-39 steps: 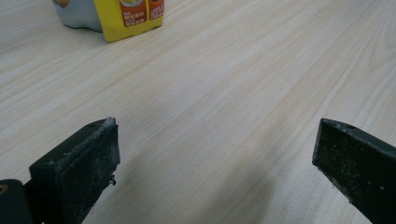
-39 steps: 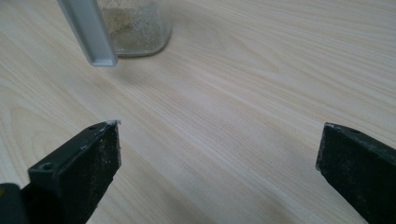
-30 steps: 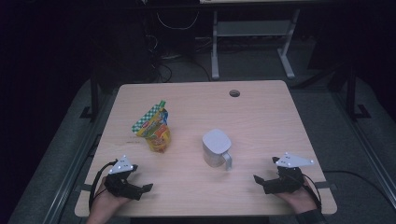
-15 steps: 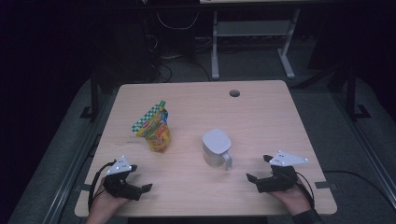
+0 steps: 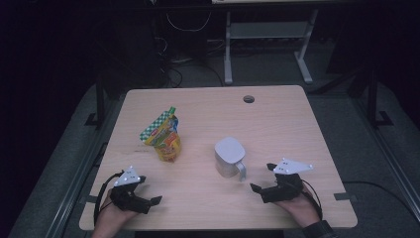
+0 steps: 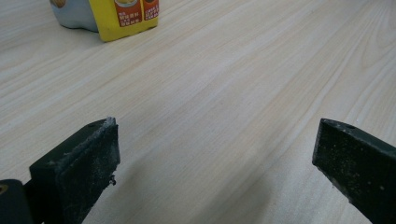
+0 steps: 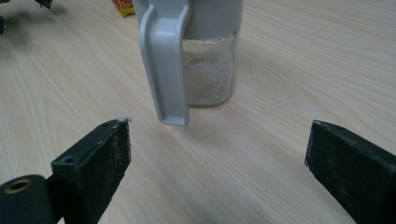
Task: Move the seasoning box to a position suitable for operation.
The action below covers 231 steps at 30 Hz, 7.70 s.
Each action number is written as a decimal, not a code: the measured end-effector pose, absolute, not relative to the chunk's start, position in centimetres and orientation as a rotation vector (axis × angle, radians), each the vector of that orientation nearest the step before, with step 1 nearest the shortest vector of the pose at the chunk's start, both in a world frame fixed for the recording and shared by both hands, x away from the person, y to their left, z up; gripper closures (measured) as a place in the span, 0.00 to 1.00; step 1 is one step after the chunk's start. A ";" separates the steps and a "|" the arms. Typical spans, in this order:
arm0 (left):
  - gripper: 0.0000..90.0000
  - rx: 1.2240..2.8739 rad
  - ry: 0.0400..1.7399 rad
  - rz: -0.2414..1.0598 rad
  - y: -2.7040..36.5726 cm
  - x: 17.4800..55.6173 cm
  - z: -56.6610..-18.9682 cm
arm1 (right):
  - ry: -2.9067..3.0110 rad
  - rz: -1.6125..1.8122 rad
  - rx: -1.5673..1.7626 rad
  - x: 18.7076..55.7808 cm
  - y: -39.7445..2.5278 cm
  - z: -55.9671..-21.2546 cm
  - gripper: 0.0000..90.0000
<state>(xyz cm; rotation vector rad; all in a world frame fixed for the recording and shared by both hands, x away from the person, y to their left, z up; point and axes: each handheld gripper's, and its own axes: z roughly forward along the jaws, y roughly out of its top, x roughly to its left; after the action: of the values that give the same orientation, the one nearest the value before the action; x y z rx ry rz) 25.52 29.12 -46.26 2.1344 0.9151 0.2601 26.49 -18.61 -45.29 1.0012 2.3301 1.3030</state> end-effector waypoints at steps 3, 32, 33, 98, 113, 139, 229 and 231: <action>0.00 2.133 0.915 0.262 29.1 25.5 -46.3 | 2.335 1.308 0.998 26.5 -18.4 -45.3 0.07; 0.00 2.143 0.893 0.268 28.7 25.6 -46.3 | 2.347 1.376 1.000 27.8 -14.2 -43.9 0.38; 0.00 2.143 0.893 0.268 28.7 25.6 -46.3 | 2.347 1.373 1.006 27.8 -14.1 -43.9 0.40; 0.00 2.145 0.899 0.261 28.8 25.6 -46.4 | 2.513 1.419 0.627 25.6 -18.5 -44.1 0.76; 0.00 2.141 0.907 0.259 28.9 25.5 -46.3 | 2.476 1.428 0.741 24.9 -19.9 -43.9 0.55; 0.00 2.159 0.897 0.252 28.7 25.6 -46.4 | 2.547 1.436 0.704 22.6 -18.2 -44.5 1.00; 0.00 2.152 0.910 0.241 28.7 25.3 -46.7 | 2.298 1.491 0.863 25.6 -23.8 -41.1 1.00; 0.00 2.152 0.908 0.242 28.7 25.3 -46.7 | 2.294 1.497 0.863 25.6 -23.8 -40.8 1.00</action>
<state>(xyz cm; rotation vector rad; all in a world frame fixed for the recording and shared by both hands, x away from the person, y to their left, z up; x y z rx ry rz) 25.32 28.71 -46.68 2.1522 0.9081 0.2424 25.62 -23.76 -40.81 0.8628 2.2942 1.4966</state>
